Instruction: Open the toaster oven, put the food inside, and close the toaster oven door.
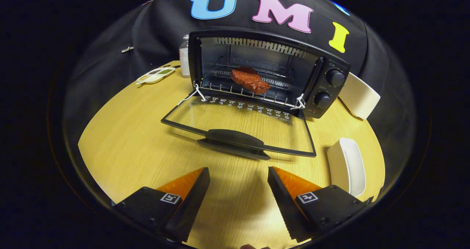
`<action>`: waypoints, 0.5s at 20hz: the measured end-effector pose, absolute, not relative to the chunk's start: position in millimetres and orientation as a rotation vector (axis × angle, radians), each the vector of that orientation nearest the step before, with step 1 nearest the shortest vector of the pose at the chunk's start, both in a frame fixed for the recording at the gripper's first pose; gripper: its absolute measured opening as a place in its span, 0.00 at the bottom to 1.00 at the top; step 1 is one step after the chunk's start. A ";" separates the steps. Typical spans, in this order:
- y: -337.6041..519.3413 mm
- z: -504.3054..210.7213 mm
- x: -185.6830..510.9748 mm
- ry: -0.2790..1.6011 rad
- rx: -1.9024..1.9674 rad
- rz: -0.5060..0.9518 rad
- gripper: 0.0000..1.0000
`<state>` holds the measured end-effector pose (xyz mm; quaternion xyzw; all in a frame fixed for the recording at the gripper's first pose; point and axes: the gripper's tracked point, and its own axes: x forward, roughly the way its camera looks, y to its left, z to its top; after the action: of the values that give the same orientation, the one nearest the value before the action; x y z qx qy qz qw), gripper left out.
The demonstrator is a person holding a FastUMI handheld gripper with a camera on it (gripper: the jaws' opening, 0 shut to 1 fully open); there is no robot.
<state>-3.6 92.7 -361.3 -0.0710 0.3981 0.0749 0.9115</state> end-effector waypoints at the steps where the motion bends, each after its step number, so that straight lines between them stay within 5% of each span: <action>1: 94.0 -365.6 -2.1 0.833 -0.145 0.156 0.99; 10: 106.4 -369.8 11.9 0.857 -0.065 0.153 0.98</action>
<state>11.9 106.4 -369.8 -0.0314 0.4152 0.0739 0.9062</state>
